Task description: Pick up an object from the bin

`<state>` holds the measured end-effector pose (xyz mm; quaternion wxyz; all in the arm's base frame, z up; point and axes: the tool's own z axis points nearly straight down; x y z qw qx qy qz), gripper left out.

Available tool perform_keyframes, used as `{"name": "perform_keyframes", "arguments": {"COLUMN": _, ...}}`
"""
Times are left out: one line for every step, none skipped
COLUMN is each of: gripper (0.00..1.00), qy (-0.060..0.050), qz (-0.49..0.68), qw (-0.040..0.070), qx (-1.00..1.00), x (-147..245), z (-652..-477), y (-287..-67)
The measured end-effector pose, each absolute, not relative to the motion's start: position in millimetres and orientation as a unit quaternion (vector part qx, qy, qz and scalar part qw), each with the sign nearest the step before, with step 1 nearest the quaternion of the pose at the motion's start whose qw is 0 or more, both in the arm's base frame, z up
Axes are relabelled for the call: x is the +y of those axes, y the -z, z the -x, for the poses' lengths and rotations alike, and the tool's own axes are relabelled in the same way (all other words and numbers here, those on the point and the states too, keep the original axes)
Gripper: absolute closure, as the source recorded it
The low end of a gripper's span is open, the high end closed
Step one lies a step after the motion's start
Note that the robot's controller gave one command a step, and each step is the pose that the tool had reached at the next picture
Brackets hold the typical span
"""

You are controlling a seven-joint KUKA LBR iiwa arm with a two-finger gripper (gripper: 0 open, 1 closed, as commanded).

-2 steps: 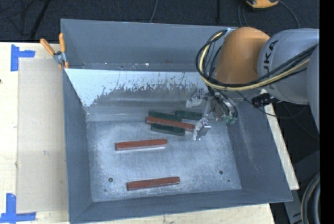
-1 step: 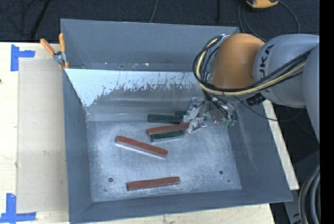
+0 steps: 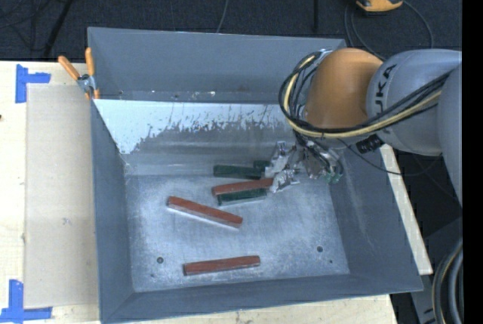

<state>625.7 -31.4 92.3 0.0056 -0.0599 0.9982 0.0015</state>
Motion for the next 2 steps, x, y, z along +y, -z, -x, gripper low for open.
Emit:
{"name": "perform_keyframes", "arguments": {"gripper": 1.0, "qy": -0.001, "qz": 0.039, "qw": -0.003, "qx": 0.999, "x": -30.3, "z": -616.4, "y": -144.2}}
{"name": "perform_keyframes", "arguments": {"gripper": 1.0, "qy": 0.0, "qz": 0.032, "qw": 0.001, "qx": 0.999, "x": -31.4, "z": -619.9, "y": -211.5}}
